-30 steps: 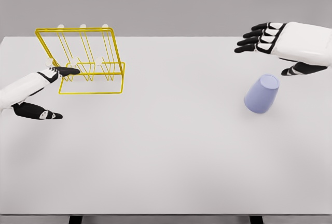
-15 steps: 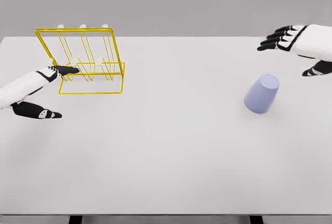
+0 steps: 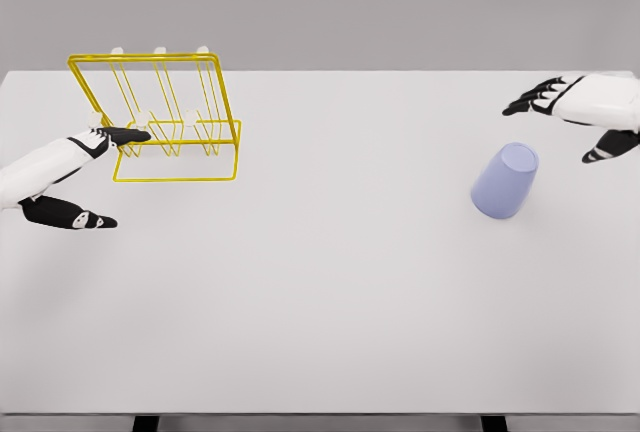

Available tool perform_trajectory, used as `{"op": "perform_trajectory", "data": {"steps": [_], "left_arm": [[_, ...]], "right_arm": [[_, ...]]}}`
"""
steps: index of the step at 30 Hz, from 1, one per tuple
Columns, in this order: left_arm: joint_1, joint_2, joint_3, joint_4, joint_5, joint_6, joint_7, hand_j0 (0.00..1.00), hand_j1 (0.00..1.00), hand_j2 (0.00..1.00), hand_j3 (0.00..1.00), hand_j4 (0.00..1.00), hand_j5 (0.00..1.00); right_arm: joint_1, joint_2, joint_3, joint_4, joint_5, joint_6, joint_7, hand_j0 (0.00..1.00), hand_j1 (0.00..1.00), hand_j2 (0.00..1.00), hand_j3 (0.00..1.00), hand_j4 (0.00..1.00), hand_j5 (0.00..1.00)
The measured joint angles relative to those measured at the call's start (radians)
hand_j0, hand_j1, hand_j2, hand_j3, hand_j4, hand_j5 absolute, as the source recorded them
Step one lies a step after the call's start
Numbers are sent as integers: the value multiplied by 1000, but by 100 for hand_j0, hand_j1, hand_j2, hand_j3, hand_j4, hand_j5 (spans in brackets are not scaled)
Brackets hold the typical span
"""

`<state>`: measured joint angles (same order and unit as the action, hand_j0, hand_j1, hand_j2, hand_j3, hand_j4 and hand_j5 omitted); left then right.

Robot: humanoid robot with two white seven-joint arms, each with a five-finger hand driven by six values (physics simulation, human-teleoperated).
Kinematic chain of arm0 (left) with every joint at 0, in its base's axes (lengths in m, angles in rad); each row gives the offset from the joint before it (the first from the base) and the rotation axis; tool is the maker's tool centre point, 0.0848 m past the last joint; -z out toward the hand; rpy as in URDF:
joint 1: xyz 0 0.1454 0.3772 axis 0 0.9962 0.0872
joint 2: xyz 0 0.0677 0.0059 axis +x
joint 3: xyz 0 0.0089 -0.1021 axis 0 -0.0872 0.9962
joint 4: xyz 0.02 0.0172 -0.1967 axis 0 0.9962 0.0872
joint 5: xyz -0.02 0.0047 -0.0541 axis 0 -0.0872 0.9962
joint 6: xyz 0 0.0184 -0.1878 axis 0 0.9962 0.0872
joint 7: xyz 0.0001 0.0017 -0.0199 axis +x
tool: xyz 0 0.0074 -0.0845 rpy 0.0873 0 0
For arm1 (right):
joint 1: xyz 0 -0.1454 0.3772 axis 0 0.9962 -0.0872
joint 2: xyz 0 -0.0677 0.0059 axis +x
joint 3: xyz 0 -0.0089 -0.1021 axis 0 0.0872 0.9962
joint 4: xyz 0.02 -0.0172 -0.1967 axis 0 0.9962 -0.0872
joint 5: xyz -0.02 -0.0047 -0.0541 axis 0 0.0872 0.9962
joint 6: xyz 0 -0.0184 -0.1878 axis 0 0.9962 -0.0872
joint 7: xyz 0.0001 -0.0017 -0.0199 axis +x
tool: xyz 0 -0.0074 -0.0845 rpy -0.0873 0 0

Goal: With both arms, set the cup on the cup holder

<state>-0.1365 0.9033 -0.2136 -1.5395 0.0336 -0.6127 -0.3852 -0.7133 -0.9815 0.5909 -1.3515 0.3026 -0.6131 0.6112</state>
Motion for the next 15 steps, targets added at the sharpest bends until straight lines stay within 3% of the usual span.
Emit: {"op": "perform_trajectory", "data": {"steps": [15], "left_arm": [[0,2,0,0,2,0,1,100,100,100,100,100,100]], "right_arm": [[-31,64,93,36,35,0,0,100,100,100,100,100,100]]}}
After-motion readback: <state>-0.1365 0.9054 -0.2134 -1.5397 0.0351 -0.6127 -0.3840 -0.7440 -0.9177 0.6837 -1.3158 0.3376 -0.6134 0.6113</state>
